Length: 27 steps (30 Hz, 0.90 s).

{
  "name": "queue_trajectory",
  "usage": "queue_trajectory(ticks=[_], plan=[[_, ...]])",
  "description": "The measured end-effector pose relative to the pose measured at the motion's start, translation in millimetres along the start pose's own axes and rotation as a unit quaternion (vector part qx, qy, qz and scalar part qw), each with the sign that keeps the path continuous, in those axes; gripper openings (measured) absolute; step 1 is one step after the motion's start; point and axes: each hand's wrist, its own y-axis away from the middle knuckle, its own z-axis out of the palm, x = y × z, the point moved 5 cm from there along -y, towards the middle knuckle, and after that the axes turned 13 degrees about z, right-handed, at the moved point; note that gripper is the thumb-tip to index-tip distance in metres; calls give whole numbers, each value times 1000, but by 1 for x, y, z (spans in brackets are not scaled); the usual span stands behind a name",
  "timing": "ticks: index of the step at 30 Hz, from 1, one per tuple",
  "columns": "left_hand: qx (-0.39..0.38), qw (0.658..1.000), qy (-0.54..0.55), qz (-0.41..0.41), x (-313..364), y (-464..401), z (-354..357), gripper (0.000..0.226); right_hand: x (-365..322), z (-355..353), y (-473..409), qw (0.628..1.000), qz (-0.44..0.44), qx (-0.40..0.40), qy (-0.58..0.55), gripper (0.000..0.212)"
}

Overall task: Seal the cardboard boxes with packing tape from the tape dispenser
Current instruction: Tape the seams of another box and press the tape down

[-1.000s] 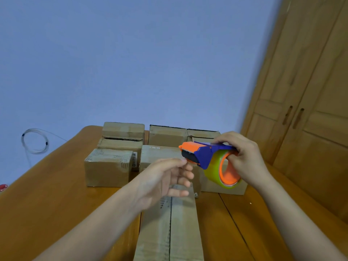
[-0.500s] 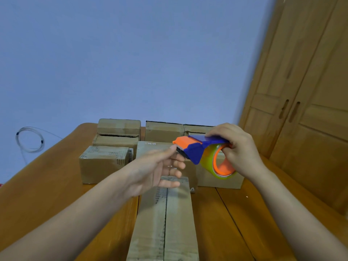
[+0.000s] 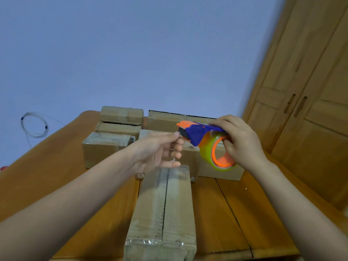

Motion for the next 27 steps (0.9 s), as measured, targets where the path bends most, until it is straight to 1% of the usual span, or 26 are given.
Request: queue_trajectory(ticks=[2, 3, 5, 8, 10, 12, 16, 19, 20, 23, 25, 27], plan=[[28, 999, -30, -18, 2, -5, -8, 27, -4, 4, 2, 996, -48, 0, 78, 56], [42, 997, -51, -29, 3, -7, -13, 28, -5, 5, 2, 994, -55, 1, 91, 56], [48, 993, -100, -31, 8, -11, -21, 25, -4, 7, 3, 997, -38, -3, 68, 58], [50, 983, -174, 6, 17, -16, -27, 23, -1, 13, 6, 999, -36, -18, 33, 62], [58, 975, -213, 10, 21, -17, -29, 24, 0, 17, 6, 998, -44, -27, 45, 70], [57, 968, -244, -6, 20, -18, -30, 25, -2, 21, 6, 995, -61, -31, 70, 75], [46, 962, -267, -28, 9, -18, -38, 27, -5, 24, 9, 988, -112, -24, 103, 74], [24, 961, -271, -41, 0, -17, -44, 28, -3, 25, 15, 985, -130, -28, 108, 60], [19, 961, -274, -43, -3, -18, -45, 28, -3, 27, 17, 986, -126, -37, 107, 58], [17, 954, -294, -48, -8, -20, -50, 27, 3, 30, 23, 985, -121, -60, 105, 68], [19, 953, -298, -56, -7, -15, -67, 28, 19, 24, 28, 986, -109, -65, 109, 74], [-7, 953, -297, -60, -7, -7, -85, 31, 33, 16, 37, 986, -98, -62, 121, 80]])
